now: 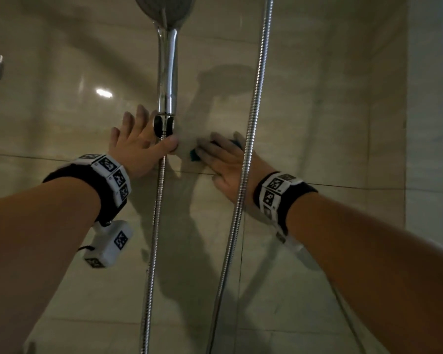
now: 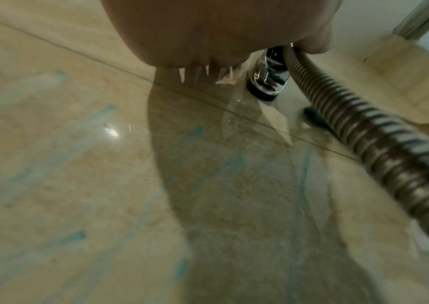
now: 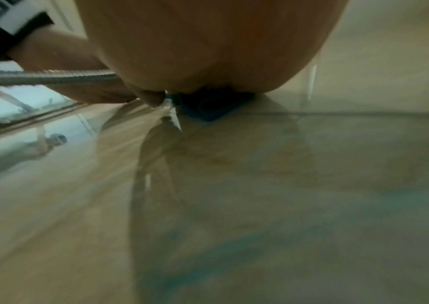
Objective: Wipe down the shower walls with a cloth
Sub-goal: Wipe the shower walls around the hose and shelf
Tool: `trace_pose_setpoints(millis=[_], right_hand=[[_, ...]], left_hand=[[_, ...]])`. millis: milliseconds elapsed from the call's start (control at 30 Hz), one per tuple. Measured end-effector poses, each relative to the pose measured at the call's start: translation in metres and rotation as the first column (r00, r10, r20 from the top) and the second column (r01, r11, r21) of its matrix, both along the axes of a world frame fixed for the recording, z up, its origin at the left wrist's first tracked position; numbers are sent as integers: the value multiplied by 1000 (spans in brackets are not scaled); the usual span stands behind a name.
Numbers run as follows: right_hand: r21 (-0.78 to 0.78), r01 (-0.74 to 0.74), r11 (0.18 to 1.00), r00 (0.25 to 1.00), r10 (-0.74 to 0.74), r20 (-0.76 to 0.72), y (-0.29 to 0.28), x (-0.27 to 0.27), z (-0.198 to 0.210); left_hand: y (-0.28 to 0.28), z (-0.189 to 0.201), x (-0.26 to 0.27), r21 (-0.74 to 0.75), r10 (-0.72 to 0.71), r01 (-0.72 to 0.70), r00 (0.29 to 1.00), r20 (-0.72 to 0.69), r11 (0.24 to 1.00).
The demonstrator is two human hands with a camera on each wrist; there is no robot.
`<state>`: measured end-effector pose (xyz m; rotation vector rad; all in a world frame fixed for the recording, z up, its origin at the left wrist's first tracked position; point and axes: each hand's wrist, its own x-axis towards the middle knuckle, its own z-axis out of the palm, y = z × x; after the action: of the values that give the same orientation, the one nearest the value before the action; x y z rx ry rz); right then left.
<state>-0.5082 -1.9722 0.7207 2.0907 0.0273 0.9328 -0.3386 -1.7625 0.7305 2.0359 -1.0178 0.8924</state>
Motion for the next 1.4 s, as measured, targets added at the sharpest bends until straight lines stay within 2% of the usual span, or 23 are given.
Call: trace_pose_setpoints(millis=[67, 133, 200, 267, 367, 467, 533, 600, 733, 800, 867, 900, 967, 1067, 1167, 1233, 1267, 1300, 1333, 1400], right_hand=[[54, 31, 998, 996, -35, 76, -19, -14, 30], [281, 66, 958, 970, -127, 206, -43, -33, 62], [430, -13, 903, 937, -139, 321, -67, -51, 83], [509, -81, 857, 927, -122, 354, -75, -56, 88], [526, -43, 850, 924, -167, 345, -56, -38, 70], [417, 98, 904, 969, -182, 166, -37, -27, 36], [335, 136, 932, 985, -163, 56, -43, -39, 24], [376, 100, 921, 989, -134, 65, -60, -60, 34], [665, -22, 746, 948, -195, 251, -102, -98, 76], [750, -94, 655, 908, -252, 334, -115, -109, 98], [777, -132, 616, 878, -291, 379, -115, -107, 115], [764, -132, 632, 876, -286, 388, -108, -102, 118], [659, -97, 746, 904, -211, 371, -90, -84, 109], [427, -21, 904, 976, -74, 206, -62, -54, 57], [314, 44, 948, 998, -57, 32, -59, -48, 15], [279, 99, 955, 994, -84, -68, -65, -66, 13], [308, 116, 944, 991, -88, -105, -70, -79, 15], [394, 98, 914, 992, -55, -117, -69, -93, 17], [527, 26, 850, 997, 14, -71, -69, -109, 17], [706, -222, 672, 974, 117, 195, -62, -139, 19]], left_hand=[[5, 0, -2, 1, -12, 12, 1000, 1, 1000], [9, 0, -4, 37, -19, 19, 1000, 1, 999], [15, 1, -11, 65, -26, 26, 1000, 6, 998], [21, 0, -20, 17, -65, 66, 996, -62, 998], [27, -8, -25, -75, -87, 78, 988, -124, 994], [25, -16, -30, -132, -65, 44, 984, -164, 990], [19, -19, -40, -130, -15, -9, 983, -181, 991], [17, -20, -47, -131, 38, -65, 979, -200, 989], [19, -21, -62, -141, 78, -109, 974, -212, 984], [18, -23, -74, -140, 64, -101, 966, -250, 985], [17, -28, -85, -118, 68, -103, 962, -264, 988], [17, -31, -86, -104, 79, -109, 962, -261, 989], [16, -36, -89, -90, 84, -111, 961, -264, 990], [15, -45, -97, -82, 90, -119, 949, -301, 989], [18, -51, -108, -50, 105, -126, 947, -304, 991], [26, -53, -118, 58, 176, -166, 949, -261, 984], [31, -52, -122, 111, 205, -184, 953, -225, 977], [36, -49, -125, 101, 198, -179, 952, -232, 979], [42, -46, -130, 60, 180, -170, 951, -250, 984], [53, -38, -137, 5, 165, -170, 948, -273, 985]])
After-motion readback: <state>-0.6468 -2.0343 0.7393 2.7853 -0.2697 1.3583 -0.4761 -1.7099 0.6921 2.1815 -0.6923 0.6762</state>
